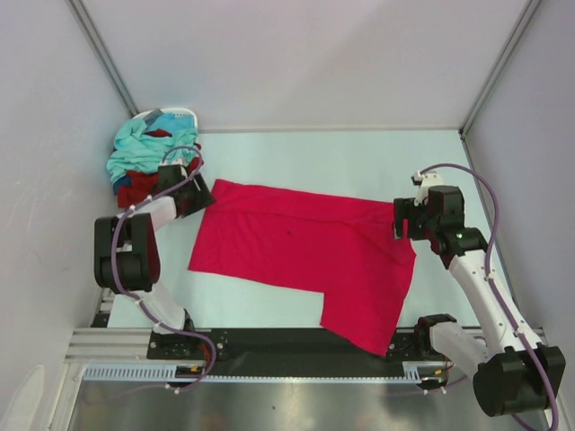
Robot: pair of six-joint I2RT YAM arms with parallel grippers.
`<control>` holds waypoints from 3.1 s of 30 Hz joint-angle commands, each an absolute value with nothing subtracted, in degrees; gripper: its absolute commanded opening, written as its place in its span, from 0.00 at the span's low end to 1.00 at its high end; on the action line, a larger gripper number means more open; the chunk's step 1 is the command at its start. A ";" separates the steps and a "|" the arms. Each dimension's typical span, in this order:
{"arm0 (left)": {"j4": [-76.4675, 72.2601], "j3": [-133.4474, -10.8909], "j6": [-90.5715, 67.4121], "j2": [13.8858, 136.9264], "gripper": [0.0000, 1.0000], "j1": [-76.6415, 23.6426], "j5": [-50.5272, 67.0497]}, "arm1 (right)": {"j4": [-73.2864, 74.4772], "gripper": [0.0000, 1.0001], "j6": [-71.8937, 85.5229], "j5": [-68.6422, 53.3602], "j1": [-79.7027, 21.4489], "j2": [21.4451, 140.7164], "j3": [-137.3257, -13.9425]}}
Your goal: Fold and stack the t-shirts
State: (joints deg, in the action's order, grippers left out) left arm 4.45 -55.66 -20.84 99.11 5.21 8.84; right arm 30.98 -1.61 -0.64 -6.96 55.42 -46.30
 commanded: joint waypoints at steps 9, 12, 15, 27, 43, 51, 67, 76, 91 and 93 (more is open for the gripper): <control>9.75 -59.41 -20.21 87.02 1.00 -3.06 4.57 | 24.01 1.00 22.21 -1.53 -9.84 64.85 -49.75; 9.93 -60.73 -21.70 86.40 1.00 -7.29 4.39 | 20.14 1.00 23.90 -2.11 -10.28 71.69 -50.10; 9.06 -61.70 -23.46 86.57 1.00 -10.28 5.18 | 14.34 1.00 23.12 -3.42 -10.02 77.58 -49.66; 9.93 -62.49 -23.73 86.92 1.00 -13.36 5.19 | 10.11 1.00 22.50 -10.10 -10.89 91.41 -55.03; 10.55 -62.14 -21.62 86.40 0.99 -13.36 4.13 | 16.34 0.82 22.76 -9.84 -15.03 88.25 -53.79; 9.93 -61.35 -22.06 86.13 0.99 -13.36 4.48 | 18.36 0.74 24.69 -12.65 -18.71 87.10 -51.77; 8.70 -59.68 -22.94 85.52 0.99 -13.45 5.71 | 23.20 0.88 20.49 -13.89 -13.54 78.13 -54.93; 8.26 -59.33 -22.85 85.61 0.99 -13.45 5.89 | 21.98 1.00 19.25 -14.93 -13.09 89.81 -54.93; 8.53 -58.62 -22.41 85.17 1.00 -13.45 5.10 | 19.16 0.83 22.94 -18.19 -18.98 90.53 -51.95; 8.35 -58.54 -22.41 85.17 1.00 -13.45 5.27 | 19.07 0.76 23.46 -18.46 -19.86 90.26 -51.33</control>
